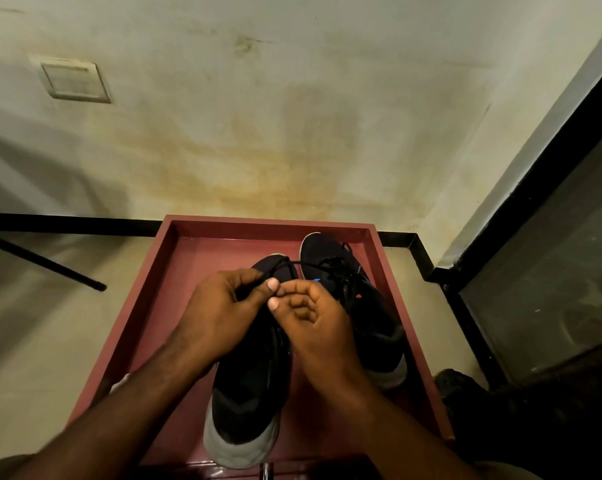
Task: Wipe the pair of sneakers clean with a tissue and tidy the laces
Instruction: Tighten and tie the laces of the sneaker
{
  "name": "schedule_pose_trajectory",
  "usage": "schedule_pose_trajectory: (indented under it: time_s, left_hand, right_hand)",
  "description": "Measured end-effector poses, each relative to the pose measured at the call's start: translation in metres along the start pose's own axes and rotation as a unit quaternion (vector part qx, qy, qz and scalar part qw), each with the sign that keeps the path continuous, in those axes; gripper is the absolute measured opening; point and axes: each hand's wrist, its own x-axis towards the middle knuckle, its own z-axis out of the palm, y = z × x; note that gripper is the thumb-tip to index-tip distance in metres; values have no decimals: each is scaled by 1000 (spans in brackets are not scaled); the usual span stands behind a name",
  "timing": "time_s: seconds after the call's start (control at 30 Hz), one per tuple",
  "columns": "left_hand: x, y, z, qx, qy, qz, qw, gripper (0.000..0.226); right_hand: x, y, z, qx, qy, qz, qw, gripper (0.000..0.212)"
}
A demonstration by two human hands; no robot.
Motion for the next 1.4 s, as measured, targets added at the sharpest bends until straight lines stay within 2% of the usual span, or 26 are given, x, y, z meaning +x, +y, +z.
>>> schedule_pose_trajectory:
  time_s: [0.1, 0.17, 0.23, 0.33, 0.47, 0.57, 0.73, 0.87, 1.03, 1.13, 1.23, 1.33, 1.4]
  left_hand:
    - [-2, 4, -5, 29, 7, -5, 1000, 18]
    - [-3, 10, -8, -27, 5, -33, 999, 14]
    - [-3, 19, -9, -109, 30, -53, 992, 20]
    - [-2, 28, -15, -154, 59, 7, 986, 18]
    - [-8, 30, -12, -106, -49, 110, 987, 11]
    - [-8, 28, -6, -63, -74, 147, 984, 11]
    - [-2, 21, -15, -19, -96, 145, 985, 20]
    - [0, 16, -24, 83, -127, 135, 979, 32]
    - [2, 14, -32, 152, -121, 140, 971, 28]
    - [2, 16, -33, 208, -135, 178, 952, 19]
    - [3, 17, -34, 302, -159, 229, 912, 16]
    - [4, 18, -36, 357, -162, 244, 887, 15]
    - [4, 18, -38, 395, -153, 241, 873, 11]
  right_hand:
    - [-3, 1, 2, -18, -13, -17, 1000, 24]
    - [-1, 0, 1, -4, 9, -1, 1000, 26]
    - [0, 0, 0, 38, 32, 20, 999, 22]
    - [1, 3, 0, 37, 14, 16, 999, 9]
    - [-1, 2, 5, 22, -46, -26, 998, 21]
    - [-4, 3, 9, 22, -81, -38, 996, 30]
    - [-2, 6, 4, 30, -57, -7, 998, 14]
    - [-1, 8, 3, 29, -47, -16, 998, 15]
    - [2, 9, 4, 37, -24, 1, 999, 10]
    - [4, 10, 4, 48, -12, 15, 999, 7]
    - [4, 12, 3, 48, -14, 29, 998, 7]
    - [4, 11, 3, 60, -21, 51, 997, 9]
    - [3, 6, 2, 27, -30, 36, 999, 11]
